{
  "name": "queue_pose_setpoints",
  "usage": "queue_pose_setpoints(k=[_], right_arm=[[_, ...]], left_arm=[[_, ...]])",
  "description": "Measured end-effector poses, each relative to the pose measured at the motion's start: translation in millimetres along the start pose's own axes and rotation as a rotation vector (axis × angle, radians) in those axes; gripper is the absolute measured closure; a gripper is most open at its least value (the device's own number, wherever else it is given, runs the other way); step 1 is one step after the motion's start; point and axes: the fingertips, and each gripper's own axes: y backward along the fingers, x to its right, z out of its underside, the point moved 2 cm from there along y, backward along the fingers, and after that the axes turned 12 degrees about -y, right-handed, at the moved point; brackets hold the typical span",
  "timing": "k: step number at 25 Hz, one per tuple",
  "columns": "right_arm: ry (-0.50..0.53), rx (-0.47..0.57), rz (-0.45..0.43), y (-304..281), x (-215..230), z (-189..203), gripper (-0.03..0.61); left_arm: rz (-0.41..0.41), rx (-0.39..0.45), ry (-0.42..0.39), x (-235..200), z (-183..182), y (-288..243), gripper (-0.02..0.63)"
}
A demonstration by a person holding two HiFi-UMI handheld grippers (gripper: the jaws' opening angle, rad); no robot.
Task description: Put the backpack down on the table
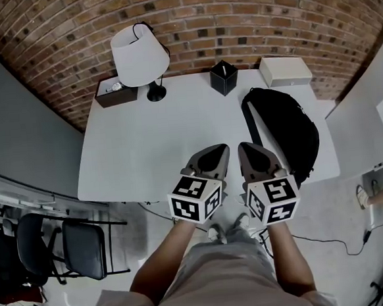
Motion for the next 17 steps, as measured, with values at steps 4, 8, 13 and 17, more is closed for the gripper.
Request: queue_pose_setpoints(k=[4,8,13,17], right_arm=[[0.014,0.001,-0.001,0.1,-9.1,1.5,0.577],[0.022,0.002,-0.007,1.9,-15.5,2.6,0.577],[0.029,-0.002,-0.01,3.3,-20.4,3.7,0.577],[0.032,-0.006,-0.013,3.4,-18.1,5.3,0.577]], left_arm=[[-0.017,0.002,-0.02,-3.1,0.3,8.0,0.609],[-0.027,0.006,-0.023,-3.7,1.7,14.7,0.609],[-0.028,0.01,-0.012,-3.8,3.1,19.8,0.609],[-0.029,0.005,-0.005,-2.7,6.5,17.1,0.609]])
